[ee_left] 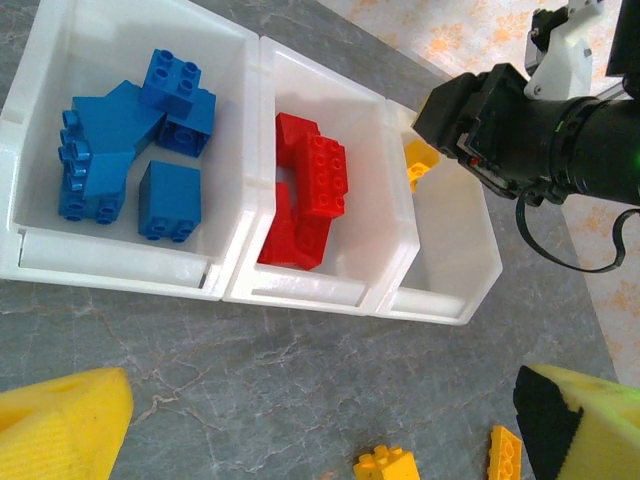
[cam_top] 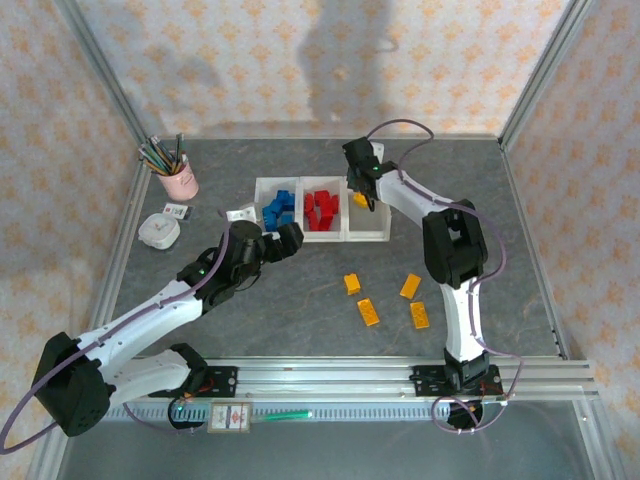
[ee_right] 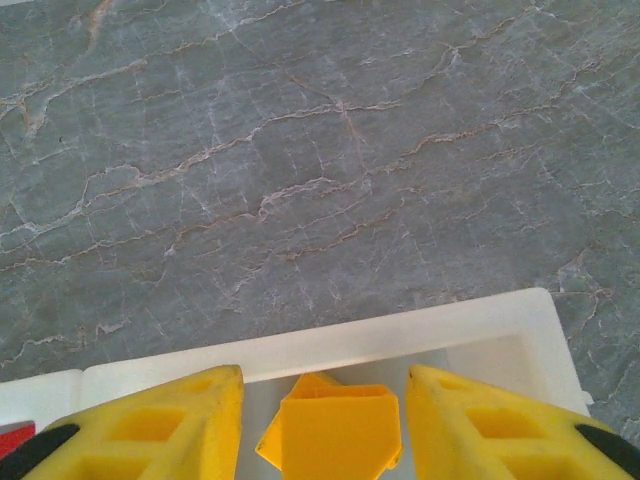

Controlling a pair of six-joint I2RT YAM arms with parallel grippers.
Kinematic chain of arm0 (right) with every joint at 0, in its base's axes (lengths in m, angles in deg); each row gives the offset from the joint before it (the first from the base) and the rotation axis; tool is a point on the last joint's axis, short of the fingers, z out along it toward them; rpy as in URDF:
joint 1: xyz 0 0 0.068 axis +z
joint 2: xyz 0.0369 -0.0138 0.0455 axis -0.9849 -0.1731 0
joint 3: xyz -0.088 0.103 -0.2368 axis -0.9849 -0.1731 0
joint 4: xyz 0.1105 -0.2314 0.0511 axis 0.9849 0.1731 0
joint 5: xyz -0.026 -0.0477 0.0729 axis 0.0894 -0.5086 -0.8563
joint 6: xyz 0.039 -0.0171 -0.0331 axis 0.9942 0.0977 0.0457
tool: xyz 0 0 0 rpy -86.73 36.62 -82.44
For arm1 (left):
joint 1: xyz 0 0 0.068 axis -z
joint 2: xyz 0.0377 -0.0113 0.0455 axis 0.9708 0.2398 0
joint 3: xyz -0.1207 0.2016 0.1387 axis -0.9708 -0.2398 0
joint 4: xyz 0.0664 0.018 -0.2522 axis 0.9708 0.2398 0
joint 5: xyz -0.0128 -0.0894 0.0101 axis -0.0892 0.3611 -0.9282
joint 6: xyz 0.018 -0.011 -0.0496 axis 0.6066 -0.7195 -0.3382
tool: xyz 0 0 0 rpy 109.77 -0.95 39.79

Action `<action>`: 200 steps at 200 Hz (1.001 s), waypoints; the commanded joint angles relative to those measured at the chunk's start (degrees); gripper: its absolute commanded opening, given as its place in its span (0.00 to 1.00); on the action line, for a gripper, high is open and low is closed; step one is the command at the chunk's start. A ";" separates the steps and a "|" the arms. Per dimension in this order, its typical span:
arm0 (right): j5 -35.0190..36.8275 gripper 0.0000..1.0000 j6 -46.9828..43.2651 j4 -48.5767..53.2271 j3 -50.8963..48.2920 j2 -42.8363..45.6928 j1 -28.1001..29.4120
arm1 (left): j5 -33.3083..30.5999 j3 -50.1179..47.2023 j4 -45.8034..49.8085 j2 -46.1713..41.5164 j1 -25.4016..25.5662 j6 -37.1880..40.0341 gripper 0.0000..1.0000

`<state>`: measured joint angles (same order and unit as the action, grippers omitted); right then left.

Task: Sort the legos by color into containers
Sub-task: Place the lego in the container, then pick up the lego from the center of the table.

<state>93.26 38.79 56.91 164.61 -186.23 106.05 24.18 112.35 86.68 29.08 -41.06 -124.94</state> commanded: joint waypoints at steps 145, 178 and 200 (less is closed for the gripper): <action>-3.84 0.51 2.65 -0.49 -33.47 33.68 8.74 | 3.21 -5.56 -2.03 -4.51 3.38 -4.62 0.99; -3.21 0.62 1.53 0.92 -39.89 37.23 15.90 | 1.67 -7.80 -1.86 -5.94 5.93 -6.88 0.99; -2.84 0.66 2.40 1.61 -43.29 37.69 19.38 | 0.60 -8.75 -0.76 -7.26 6.50 -7.58 0.99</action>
<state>88.14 40.47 56.63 124.26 -150.47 122.40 27.11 104.77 85.85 23.75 -35.20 -130.53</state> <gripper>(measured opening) 0.643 0.992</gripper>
